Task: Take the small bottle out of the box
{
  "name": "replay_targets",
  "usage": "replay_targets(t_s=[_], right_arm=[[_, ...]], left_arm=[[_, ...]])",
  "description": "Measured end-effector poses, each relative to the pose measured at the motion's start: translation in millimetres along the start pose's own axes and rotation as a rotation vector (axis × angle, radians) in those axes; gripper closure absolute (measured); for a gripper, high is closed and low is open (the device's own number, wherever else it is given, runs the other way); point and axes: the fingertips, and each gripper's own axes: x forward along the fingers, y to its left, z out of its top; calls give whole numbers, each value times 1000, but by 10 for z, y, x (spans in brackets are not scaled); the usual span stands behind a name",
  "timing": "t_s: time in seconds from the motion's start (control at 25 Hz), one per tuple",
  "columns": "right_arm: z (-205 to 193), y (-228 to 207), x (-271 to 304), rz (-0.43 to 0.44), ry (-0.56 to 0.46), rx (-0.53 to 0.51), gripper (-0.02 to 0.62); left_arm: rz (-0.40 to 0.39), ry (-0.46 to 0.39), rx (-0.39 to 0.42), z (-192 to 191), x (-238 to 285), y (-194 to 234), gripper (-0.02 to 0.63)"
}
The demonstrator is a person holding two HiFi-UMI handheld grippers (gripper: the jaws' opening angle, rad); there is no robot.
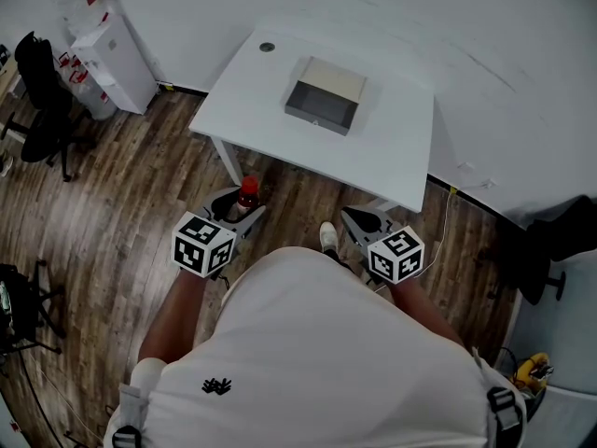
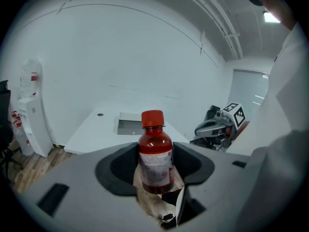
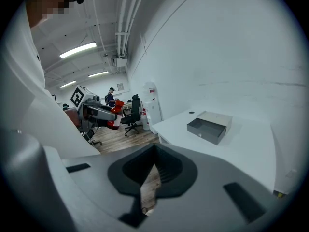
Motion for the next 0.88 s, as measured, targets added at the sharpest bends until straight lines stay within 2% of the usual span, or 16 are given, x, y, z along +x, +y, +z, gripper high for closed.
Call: replay_targets(t_s=[0.52, 0.88], right_arm=[[-44, -5, 53, -4, 8, 2, 589], [-10, -163, 133, -8, 9, 20, 589]], left_arm=[[4, 15, -18, -36, 39, 47, 377], [9, 35, -31, -19, 117, 102, 377]])
